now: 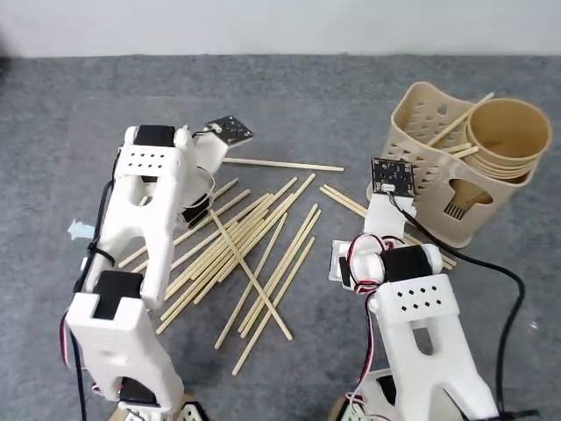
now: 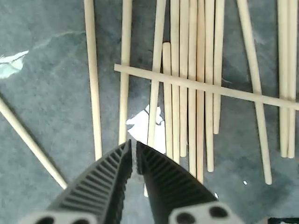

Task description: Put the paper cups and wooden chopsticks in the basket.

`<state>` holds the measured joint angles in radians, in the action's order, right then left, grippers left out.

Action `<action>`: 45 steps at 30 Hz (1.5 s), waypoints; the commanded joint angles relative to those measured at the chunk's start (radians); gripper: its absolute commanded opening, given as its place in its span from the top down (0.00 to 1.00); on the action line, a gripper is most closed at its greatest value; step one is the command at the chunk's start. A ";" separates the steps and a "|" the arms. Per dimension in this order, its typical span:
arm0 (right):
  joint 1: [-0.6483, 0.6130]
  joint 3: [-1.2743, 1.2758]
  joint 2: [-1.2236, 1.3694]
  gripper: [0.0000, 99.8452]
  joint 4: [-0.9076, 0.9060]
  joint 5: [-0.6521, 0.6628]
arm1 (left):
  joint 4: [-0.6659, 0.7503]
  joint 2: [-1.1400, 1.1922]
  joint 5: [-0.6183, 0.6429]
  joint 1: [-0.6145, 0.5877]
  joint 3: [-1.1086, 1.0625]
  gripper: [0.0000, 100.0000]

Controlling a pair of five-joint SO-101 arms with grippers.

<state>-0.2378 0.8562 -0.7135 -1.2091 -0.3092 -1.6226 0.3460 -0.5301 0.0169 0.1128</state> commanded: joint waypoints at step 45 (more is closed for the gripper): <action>0.007 0.031 -0.021 0.88 0.044 -0.006 | 0.124 0.402 -0.008 -0.058 0.292 0.99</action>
<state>-0.2378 0.8945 -0.7135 -1.1769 -0.3092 -1.4968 0.7511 -0.5332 -0.0292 0.3675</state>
